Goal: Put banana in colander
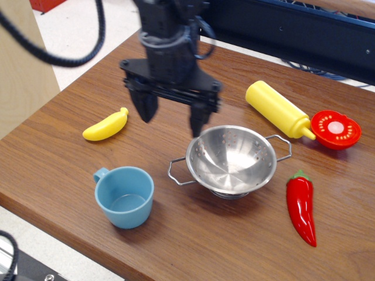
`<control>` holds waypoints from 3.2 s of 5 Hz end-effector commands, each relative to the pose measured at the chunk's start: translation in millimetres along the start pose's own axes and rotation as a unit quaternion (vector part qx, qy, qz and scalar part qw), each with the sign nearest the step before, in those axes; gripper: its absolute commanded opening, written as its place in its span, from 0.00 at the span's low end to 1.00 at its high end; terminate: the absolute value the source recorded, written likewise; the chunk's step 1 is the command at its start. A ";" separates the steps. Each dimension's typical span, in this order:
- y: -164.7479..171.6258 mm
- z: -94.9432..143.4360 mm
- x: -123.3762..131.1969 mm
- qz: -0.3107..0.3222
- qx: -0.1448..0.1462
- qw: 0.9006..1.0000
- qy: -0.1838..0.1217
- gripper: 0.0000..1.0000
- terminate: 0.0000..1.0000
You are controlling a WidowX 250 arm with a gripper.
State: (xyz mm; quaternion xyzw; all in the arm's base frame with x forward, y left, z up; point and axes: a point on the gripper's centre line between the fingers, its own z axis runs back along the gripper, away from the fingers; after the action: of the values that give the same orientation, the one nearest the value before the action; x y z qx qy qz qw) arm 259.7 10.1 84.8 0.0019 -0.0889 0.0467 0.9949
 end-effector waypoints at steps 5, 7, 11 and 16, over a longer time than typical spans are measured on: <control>87.0 -52.4 21.6 -0.056 0.056 0.996 0.027 1.00 0.00; 91.5 -63.4 10.4 -0.059 0.056 0.995 0.063 1.00 0.00; 31.3 -30.2 18.4 0.025 0.009 0.999 0.041 0.00 0.00; -89.7 -27.2 18.2 0.027 -0.012 0.998 0.048 1.00 0.00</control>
State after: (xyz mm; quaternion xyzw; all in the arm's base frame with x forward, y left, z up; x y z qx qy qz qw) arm 279.5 -74.7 46.8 -0.0090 -0.0204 0.0734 0.9971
